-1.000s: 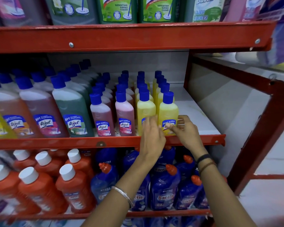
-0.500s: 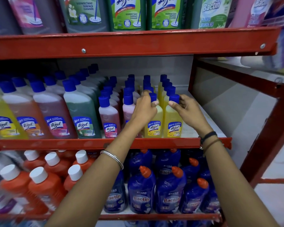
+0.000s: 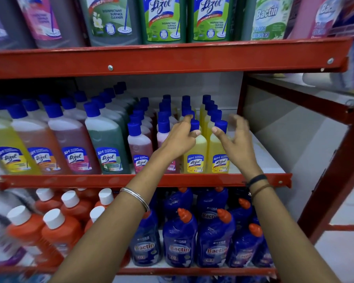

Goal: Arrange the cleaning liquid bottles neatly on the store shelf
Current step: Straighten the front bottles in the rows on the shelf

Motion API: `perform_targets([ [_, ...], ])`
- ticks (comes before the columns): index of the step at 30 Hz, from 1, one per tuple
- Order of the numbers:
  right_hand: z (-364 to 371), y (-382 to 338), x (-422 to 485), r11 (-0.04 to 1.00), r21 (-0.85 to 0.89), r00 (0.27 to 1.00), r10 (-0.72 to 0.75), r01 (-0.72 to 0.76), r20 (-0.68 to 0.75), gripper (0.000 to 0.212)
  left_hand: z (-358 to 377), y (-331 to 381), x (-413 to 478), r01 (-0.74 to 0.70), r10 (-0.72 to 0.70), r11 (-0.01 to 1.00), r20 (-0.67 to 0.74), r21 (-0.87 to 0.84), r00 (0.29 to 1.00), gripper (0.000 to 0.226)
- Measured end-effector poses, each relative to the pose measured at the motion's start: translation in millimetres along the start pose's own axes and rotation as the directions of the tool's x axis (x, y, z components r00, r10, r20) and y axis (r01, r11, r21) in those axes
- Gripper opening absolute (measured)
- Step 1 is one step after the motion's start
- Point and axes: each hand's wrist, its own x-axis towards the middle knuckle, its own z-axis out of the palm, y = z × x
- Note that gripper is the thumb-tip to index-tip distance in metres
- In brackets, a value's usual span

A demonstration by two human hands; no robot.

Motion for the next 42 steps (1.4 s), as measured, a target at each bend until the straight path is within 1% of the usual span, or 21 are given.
perform_targets([
  [1,-2.3,-6.6,-5.8,0.998,0.007,0.986,-0.065,0.067,-0.155,0.056,-1.3,0.3,-1.8,-0.026,0.026,1.000,-0.019,0.008,0.999,0.055],
  [2,8.9,-22.3,-10.1,0.983,0.046,0.942,-0.154,0.175,-0.298,0.052,-15.5,-9.6,-6.2,-0.066,0.068,0.997,-0.099,0.032,0.993,0.057],
  [3,9.0,-31.0,-12.7,0.960,0.066,0.891,-0.227,0.274,-0.393,0.046,-22.2,-12.2,-8.0,-0.127,0.135,0.990,-0.197,0.054,0.971,0.056],
  [4,7.6,-38.3,-12.8,0.935,0.088,0.865,-0.280,0.344,-0.416,0.041,-30.1,-12.5,-9.3,-0.180,0.197,0.980,-0.308,0.084,0.931,0.052],
  [5,8.1,-44.4,-11.9,0.915,0.110,0.866,-0.320,0.387,-0.385,0.037,-37.9,-14.9,-9.5,-0.203,0.237,0.971,-0.388,0.126,0.891,0.049],
  [6,9.9,-49.7,-10.4,0.913,0.124,0.891,-0.338,0.389,-0.305,0.036,-43.7,-16.9,-9.5,-0.186,0.239,0.969,-0.426,0.163,0.873,0.048],
  [7,14.2,-54.1,-8.9,0.930,0.123,0.928,-0.321,0.347,-0.190,0.039,-48.6,-21.0,-8.2,-0.140,0.205,0.974,-0.426,0.181,0.881,0.048],
  [9,28.8,-56.3,-5.5,0.977,0.026,0.976,-0.213,0.212,0.041,0.048,-55.8,-30.7,-6.0,-0.019,0.062,0.990,-0.311,0.139,0.948,0.052],
  [11,41.3,-52.5,-3.3,0.987,-0.098,0.983,-0.112,0.127,0.147,0.053,-55.8,-36.0,-7.3,0.085,-0.067,0.991,-0.160,0.107,0.985,0.052],
  [12,45.6,-51.2,-3.0,0.987,-0.130,0.983,-0.074,0.096,0.168,0.054,-54.2,-37.6,-8.7,0.103,-0.089,0.988,-0.117,0.116,0.989,0.050],
  [16,52.0,-53.2,-4.0,0.970,-0.236,0.985,-0.010,0.051,0.173,0.053,-50.8,-40.9,-11.8,0.064,-0.051,0.990,-0.101,0.130,0.994,0.033],
  [21,53.7,-58.9,1.7,0.957,-0.289,0.975,0.032,0.033,0.219,0.036,-51.5,-36.9,-15.2,0.061,-0.043,0.983,-0.110,0.171,0.993,0.033],
  [24,55.0,-62.0,2.5,0.960,-0.280,0.975,0.051,0.012,0.216,0.033,-52.1,-34.8,-14.9,0.061,-0.046,0.982,-0.087,0.181,0.995,0.030],
  [28,54.8,-59.3,-1.4,0.973,-0.229,0.984,0.046,-0.005,0.175,0.037,-51.2,-32.2,-14.2,0.063,-0.052,0.977,-0.059,0.204,0.997,0.035],
  [31,57.0,-57.5,-5.1,0.975,-0.222,0.990,0.024,0.008,0.139,0.047,-49.8,-33.5,-15.5,0.066,-0.056,0.981,-0.059,0.180,0.997,0.037],
  [34,60.9,-59.3,-11.6,0.979,-0.199,0.998,-0.040,0.048,0.043,0.056,-49.1,-34.4,-18.5,0.068,-0.059,0.988,-0.065,0.141,0.996,0.039],
  [36,62.6,-66.5,-16.9,0.973,-0.157,0.983,-0.178,0.169,-0.042,0.053,-53.3,-35.9,-21.1,0.044,-0.032,0.992,-0.101,0.119,0.994,0.044],
  [37,64.2,-70.0,-17.9,0.960,-0.141,0.967,-0.250,0.241,-0.052,0.049,-57.7,-37.2,-21.9,0.014,0.002,0.994,-0.152,0.107,0.988,0.045],
  [39,69.7,-75.1,-16.3,0.932,-0.147,0.943,-0.333,0.331,0.017,0.046,-70.2,-41.8,-23.0,-0.039,0.082,0.989,-0.297,0.146,0.951,0.041],
  [41,77.6,-79.5,-13.1,0.933,-0.184,0.948,-0.288,0.310,0.139,0.052,-83.5,-49.0,-26.2,-0.014,0.105,0.972,-0.385,0.234,0.917,0.041],
  [42,81.3,-79.9,-11.4,0.939,-0.208,0.952,-0.237,0.276,0.192,0.055,-88.0,-52.7,-27.4,0.014,0.090,0.966,-0.386,0.259,0.918,0.043],
])
